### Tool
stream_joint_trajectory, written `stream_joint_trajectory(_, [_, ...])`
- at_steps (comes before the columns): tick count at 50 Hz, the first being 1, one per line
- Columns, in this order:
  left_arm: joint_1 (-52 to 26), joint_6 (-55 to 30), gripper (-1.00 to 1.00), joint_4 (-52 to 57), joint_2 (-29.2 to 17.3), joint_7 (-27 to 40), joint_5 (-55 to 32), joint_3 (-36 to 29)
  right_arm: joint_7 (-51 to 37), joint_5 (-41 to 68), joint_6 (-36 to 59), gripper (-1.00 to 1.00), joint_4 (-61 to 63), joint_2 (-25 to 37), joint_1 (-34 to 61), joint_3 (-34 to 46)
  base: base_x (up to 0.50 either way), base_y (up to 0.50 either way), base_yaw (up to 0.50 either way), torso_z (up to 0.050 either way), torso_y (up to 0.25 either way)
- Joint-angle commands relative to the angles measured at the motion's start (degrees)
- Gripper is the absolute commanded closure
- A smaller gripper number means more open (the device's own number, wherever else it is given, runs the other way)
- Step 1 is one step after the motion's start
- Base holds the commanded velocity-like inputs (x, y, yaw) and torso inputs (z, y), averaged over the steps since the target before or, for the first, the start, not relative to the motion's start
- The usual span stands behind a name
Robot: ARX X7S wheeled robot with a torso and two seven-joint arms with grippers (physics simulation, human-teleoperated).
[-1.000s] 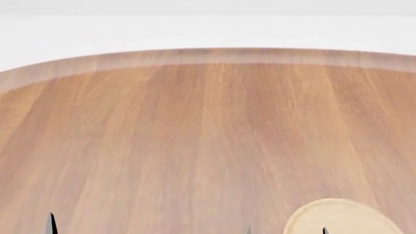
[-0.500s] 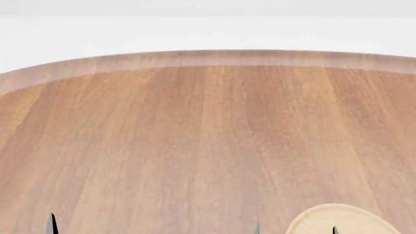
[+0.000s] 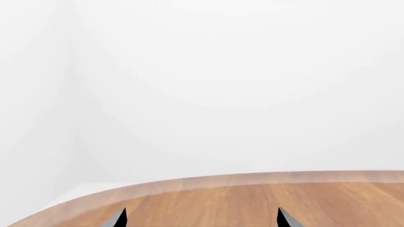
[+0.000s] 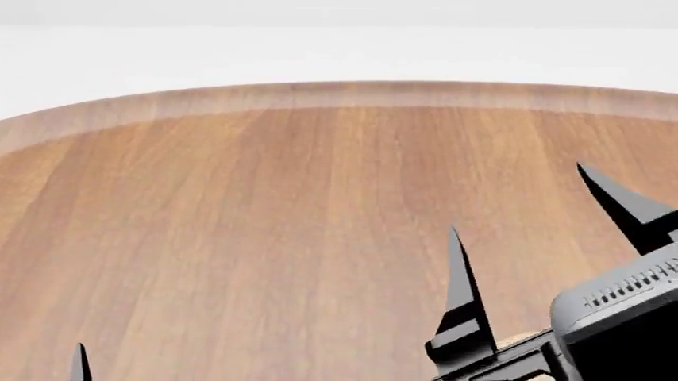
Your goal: Put the chocolate pudding to the left of the plate.
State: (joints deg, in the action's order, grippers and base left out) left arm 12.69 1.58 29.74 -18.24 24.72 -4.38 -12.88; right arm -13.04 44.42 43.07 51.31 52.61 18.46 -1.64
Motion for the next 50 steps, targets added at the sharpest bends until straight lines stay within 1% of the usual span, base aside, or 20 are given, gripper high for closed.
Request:
stream_joint_trajectory(1, [-0.5,-0.73,-1.0,0.09,-0.24,0.17,-0.39,-0.05,24.44,20.86,10.74,-1.0,-3.76,21.18,10.87,-0.34,0.0,0.0,0.0,0.0,0.0])
stream_joint_trajectory(2, [-0.48,-0.71,-1.0,0.13,-0.28,0.17,-0.49,-0.03,26.67,18.7,10.34,-1.0,-4.0,22.14,9.74,0.65,0.0,0.0,0.0,0.0,0.0])
stream_joint_trajectory(3, [-0.54,-0.67,-1.0,0.07,-0.27,0.2,-0.48,-0.04,31.65,16.58,9.08,-1.0,-3.5,25.12,6.0,1.08,0.0,0.0,0.0,0.0,0.0])
stream_joint_trajectory(4, [-0.53,-0.87,-1.0,0.3,-0.31,0.22,-0.51,-0.06,33.33,14.82,7.99,-1.0,-3.34,26.71,2.35,0.32,0.0,0.0,0.0,0.0,0.0])
stream_joint_trajectory(5, [-0.62,-0.81,-1.0,0.13,-0.3,0.2,-0.62,-0.06,35.0,9.7,5.81,-1.0,-2.83,28.76,-2.92,0.47,0.0,0.0,0.0,0.0,0.0])
stream_joint_trajectory(6, [-0.74,-0.76,-1.0,-0.1,-0.27,0.19,-0.59,-0.13,35.25,9.16,5.29,-1.0,-3.04,29.25,-5.74,-0.85,0.0,0.0,0.0,0.0,0.0])
stream_joint_trajectory(7, [-0.82,-0.86,-1.0,-0.21,-0.26,0.16,-0.61,-0.23,37.95,5.92,3.92,-1.0,-2.19,30.54,-11.99,-3.0,0.0,0.0,0.0,0.0,0.0])
stream_joint_trajectory(8, [-0.77,-0.94,-1.0,-0.07,-0.31,0.18,-0.64,-0.22,40.16,4.05,4.61,-1.0,-1.19,29.54,-16.82,-7.81,0.0,0.0,0.0,0.0,0.0])
stream_joint_trajectory(10, [-0.65,-0.87,-1.0,0.13,-0.41,0.24,-0.68,-0.18,49.69,-4.78,6.08,-1.0,2.4,24.8,-28.95,-19.07,0.0,0.0,0.0,0.0,0.0])
stream_joint_trajectory(13, [-0.74,-0.66,-1.0,-0.18,-0.39,0.29,-0.61,-0.29,54.37,-9.98,5.34,-1.0,4.25,23.03,-34.98,-22.49,0.0,0.0,0.0,0.0,0.0])
stream_joint_trajectory(15, [-0.84,-0.77,-1.0,-0.22,-0.36,0.35,-0.58,-0.39,52.39,-6.82,7.59,-1.0,3.54,25.71,-33.12,-19.06,0.0,0.0,0.0,0.0,0.0])
stream_joint_trajectory(17, [-0.88,-0.8,-1.0,-0.21,-0.41,0.42,-0.63,-0.32,51.48,-7.99,5.97,-1.0,3.4,26.44,-32.79,-17.14,0.0,0.0,0.0,0.0,0.0])
stream_joint_trajectory(20, [-0.95,-0.7,-1.0,-0.52,-0.4,0.46,-0.68,-0.4,52.77,-10.75,4.53,-1.0,3.16,26.03,-35.08,-16.8,0.0,0.0,0.0,0.0,0.0])
stream_joint_trajectory(23, [-0.82,-0.57,-1.0,-0.52,-0.5,0.5,-0.61,-0.47,51.34,-14.61,0.41,-1.0,0.96,25.33,-36.41,-11.86,0.0,0.0,0.0,0.0,0.0])
stream_joint_trajectory(29, [-0.91,-0.57,-1.0,-0.81,-0.44,0.69,-0.26,-0.85,50.3,-16.93,-2.86,-1.0,-2.31,24.77,-33.73,-3.66,0.0,0.0,0.0,0.0,0.0])
stream_joint_trajectory(32, [-0.86,-0.54,-1.0,-0.74,-0.53,0.77,-0.22,-0.87,50.36,-17.99,-3.66,-1.0,-2.97,24.66,-33.57,-2.47,0.0,0.0,0.0,0.0,0.0])
stream_joint_trajectory(38, [-1.1,-0.42,-1.0,-1.27,-0.47,0.84,0.0,-1.24,50.95,-17.12,-4.77,-1.0,-5.3,23.4,-33.42,-4.35,0.0,0.0,0.0,0.0,0.0])
stream_joint_trajectory(41, [-1.27,-0.51,-1.0,-1.45,-0.46,0.81,-0.06,-1.39,51.33,-19.96,-7.47,-1.0,-8.28,22.94,-31.93,-1.22,0.0,0.0,0.0,0.0,0.0])
stream_joint_trajectory(45, [-1.33,-0.57,-1.0,-1.44,-0.52,0.87,0.06,-1.57,52.54,-21.21,-7.9,-1.0,-11.18,21.29,-26.73,3.16,0.0,0.0,0.0,0.0,0.0])
stream_joint_trajectory(50, [-1.37,-0.69,-1.0,-1.44,-0.55,0.95,0.05,-1.74,53.32,-22.89,-7.93,-1.0,-12.7,19.75,-23.64,6.5,0.0,0.0,0.0,0.0,0.0])
